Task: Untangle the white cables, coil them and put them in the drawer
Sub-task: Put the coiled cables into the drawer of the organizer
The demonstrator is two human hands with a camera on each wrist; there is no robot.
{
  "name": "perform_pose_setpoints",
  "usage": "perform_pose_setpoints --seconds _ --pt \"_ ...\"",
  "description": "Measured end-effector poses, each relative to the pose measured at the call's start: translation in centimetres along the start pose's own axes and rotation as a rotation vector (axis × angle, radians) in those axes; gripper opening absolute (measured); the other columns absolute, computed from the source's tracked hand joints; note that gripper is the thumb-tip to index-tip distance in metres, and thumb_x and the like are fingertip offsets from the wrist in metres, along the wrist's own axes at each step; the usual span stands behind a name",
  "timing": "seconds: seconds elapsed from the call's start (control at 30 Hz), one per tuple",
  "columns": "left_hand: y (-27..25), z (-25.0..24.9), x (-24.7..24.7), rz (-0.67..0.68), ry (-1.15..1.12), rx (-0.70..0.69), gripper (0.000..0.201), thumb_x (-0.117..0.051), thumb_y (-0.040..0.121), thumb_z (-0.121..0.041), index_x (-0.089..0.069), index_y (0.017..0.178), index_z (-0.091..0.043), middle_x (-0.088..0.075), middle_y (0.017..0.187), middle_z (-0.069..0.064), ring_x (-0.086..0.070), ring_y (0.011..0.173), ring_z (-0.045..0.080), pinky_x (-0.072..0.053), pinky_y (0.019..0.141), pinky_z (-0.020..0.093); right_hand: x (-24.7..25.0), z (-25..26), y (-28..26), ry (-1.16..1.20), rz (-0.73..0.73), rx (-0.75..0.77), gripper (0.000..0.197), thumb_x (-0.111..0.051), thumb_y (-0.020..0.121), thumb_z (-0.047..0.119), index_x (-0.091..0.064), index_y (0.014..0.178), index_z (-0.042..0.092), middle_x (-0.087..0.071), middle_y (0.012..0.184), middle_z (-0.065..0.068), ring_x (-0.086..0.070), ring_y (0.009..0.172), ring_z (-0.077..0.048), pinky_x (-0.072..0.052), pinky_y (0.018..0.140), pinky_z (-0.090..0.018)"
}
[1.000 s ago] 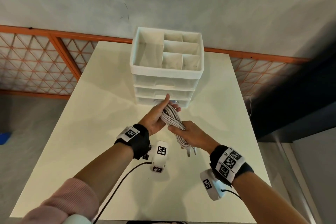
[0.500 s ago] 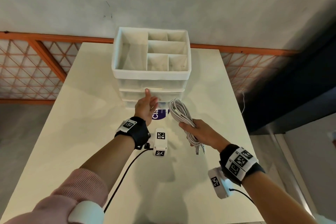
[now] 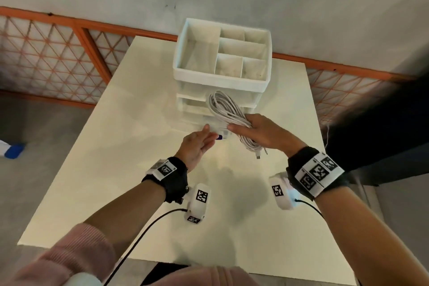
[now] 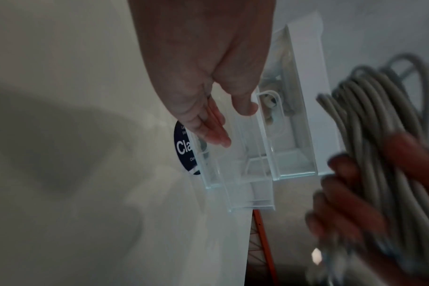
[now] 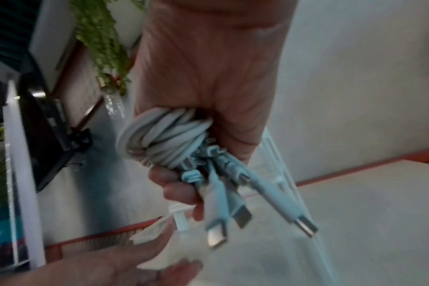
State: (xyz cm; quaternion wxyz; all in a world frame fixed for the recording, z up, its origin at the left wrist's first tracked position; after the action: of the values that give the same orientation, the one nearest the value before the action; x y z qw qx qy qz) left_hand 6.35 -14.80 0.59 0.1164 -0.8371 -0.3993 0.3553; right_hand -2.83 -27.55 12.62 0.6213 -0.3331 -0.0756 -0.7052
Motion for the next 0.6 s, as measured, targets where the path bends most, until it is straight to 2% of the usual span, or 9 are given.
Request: perform_pose_setpoints --seconds 0.07,0.2,0.33,0.43,0.53,0.6 --pt "-0.7 0.2 -0.2 0.001 -0.006 0.001 0.024 -0.049 0.097 -0.026 -0.062 0.096 -0.006 -0.067 0.098 0.008 -0.064 0.095 0.013 -0.051 0.087 0.019 0.0 1.5 2.6 -0.096 0.026 0.037 0.027 -0.058 0.089 0.042 -0.065 0.104 0.021 -0.068 0.092 0.004 -0.061 0.084 -0.008 -0.043 0.075 -0.020" --pt "-1.4 0.8 0.1 -0.014 -0.040 -0.004 0.022 -0.050 0.096 -0.023 -0.062 0.092 -0.005 -0.067 0.098 0.010 -0.067 0.087 0.010 -0.053 0.083 0.018 -1.3 2.3 7.4 -0.352 0.155 0.052 0.042 -0.056 0.088 0.050 -0.060 0.120 0.022 -0.068 0.109 -0.002 -0.062 0.096 -0.018 -0.043 0.081 -0.025" --pt "-1.2 0.9 0.3 -0.020 -0.090 -0.003 0.021 -0.049 0.097 -0.020 -0.060 0.096 -0.001 -0.066 0.096 0.011 -0.070 0.074 0.003 -0.055 0.076 0.015 -2.5 1.3 10.5 -0.492 0.227 -0.004 0.046 -0.057 0.087 0.051 -0.060 0.121 0.019 -0.067 0.114 -0.008 -0.061 0.100 -0.024 -0.040 0.081 -0.026" --pt "-1.1 0.9 0.3 -0.020 -0.110 -0.004 0.022 -0.049 0.097 -0.018 -0.058 0.099 0.002 -0.066 0.095 0.011 -0.071 0.073 0.003 -0.056 0.074 0.015 -2.9 0.4 11.3 -0.516 0.263 -0.035 0.043 -0.057 0.089 0.044 -0.059 0.123 0.017 -0.065 0.117 -0.009 -0.060 0.103 -0.025 -0.040 0.084 -0.027" --pt "-1.1 1.0 0.2 -0.018 -0.123 0.008 0.026 -0.050 0.096 -0.019 -0.055 0.106 0.004 -0.067 0.096 0.012 -0.071 0.074 0.004 -0.056 0.074 0.015 -3.2 -1.0 11.8 -0.494 0.303 -0.067 0.046 -0.058 0.089 0.044 -0.057 0.126 0.017 -0.065 0.119 -0.010 -0.061 0.103 -0.024 -0.046 0.090 -0.031" --pt "-1.2 0.9 0.2 -0.020 -0.126 0.013 0.022 -0.051 0.096 -0.019 -0.057 0.100 0.002 -0.067 0.094 0.011 -0.071 0.074 0.004 -0.056 0.074 0.015 -3.2 -1.7 12.1 -0.452 0.319 -0.114 0.049 -0.059 0.085 0.052 -0.061 0.119 0.016 -0.068 0.111 -0.010 -0.065 0.096 -0.023 -0.052 0.091 -0.038"
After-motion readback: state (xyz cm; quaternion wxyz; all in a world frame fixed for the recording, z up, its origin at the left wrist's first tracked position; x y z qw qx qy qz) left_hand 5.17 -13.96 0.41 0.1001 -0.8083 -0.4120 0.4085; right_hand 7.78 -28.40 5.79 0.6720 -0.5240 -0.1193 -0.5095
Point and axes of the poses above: each hand's wrist, its own y-axis towards the middle knuckle, its own x-axis out of the back of the hand, z = x × y, the point moved 4 cm from there along y, towards the middle knuckle
